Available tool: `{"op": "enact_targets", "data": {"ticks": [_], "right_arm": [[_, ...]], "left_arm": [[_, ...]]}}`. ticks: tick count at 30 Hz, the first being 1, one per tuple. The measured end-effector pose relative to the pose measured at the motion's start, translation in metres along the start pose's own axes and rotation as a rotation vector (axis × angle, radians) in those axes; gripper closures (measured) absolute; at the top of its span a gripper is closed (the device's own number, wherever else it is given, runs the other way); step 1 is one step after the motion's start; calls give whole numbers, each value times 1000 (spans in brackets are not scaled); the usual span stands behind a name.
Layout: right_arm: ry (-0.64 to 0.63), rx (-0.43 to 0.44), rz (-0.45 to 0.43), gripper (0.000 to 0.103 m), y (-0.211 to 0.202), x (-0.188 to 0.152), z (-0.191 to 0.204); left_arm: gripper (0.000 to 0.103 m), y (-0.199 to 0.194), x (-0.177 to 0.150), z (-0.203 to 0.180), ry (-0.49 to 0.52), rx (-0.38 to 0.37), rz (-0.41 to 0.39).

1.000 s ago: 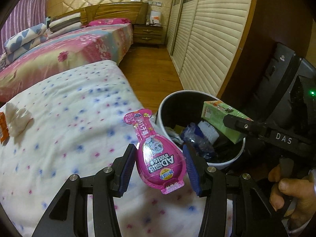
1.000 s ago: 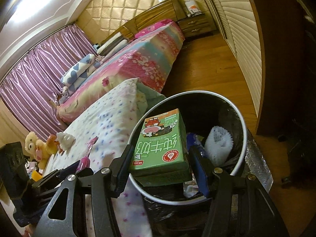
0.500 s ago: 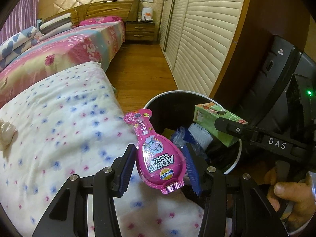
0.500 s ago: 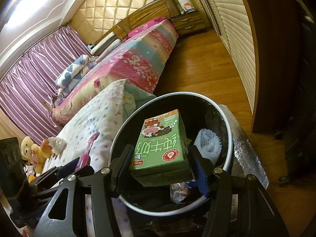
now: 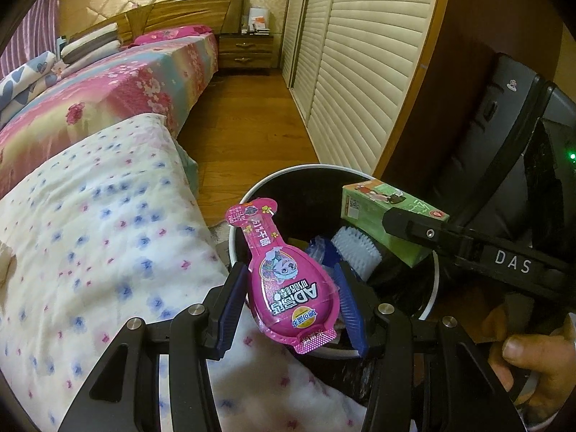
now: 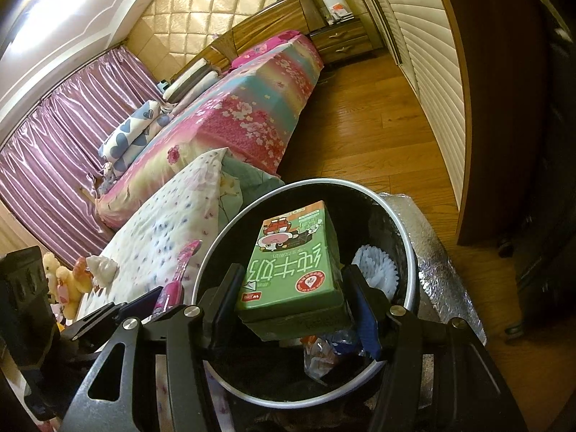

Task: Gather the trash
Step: 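Carry the pink package and green carton in both tools over the bin, then open both tools to drop the pink package and green carton into the bin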

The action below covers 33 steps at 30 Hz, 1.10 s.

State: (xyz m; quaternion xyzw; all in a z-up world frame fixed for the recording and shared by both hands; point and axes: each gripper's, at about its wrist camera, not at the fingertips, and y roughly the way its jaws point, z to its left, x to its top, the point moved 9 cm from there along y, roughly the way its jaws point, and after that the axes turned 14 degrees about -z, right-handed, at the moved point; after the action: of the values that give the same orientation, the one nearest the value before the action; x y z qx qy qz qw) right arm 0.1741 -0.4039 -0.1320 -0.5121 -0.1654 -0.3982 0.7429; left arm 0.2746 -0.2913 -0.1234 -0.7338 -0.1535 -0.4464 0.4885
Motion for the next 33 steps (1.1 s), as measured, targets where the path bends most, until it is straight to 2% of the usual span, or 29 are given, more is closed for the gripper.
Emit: {"op": "enact_targets", "data": {"ticks": [20, 25, 27, 29, 33], "right_arm": [[13, -12, 3, 45, 9, 8, -8], [47, -3, -9, 38, 6, 13, -9], [34, -3, -24, 32, 1, 14, -5], [24, -3, -35, 31, -2, 15, -1], [24, 8, -56, 23, -9, 15, 8]], "left_arm": [[53, 7, 2, -5, 6, -3, 11], [43, -2, 4, -2, -12, -2, -6], [39, -7, 3, 2, -17, 8, -11], [39, -14, 1, 6, -31, 14, -15], [36, -34, -7, 20, -60, 32, -29]]}}
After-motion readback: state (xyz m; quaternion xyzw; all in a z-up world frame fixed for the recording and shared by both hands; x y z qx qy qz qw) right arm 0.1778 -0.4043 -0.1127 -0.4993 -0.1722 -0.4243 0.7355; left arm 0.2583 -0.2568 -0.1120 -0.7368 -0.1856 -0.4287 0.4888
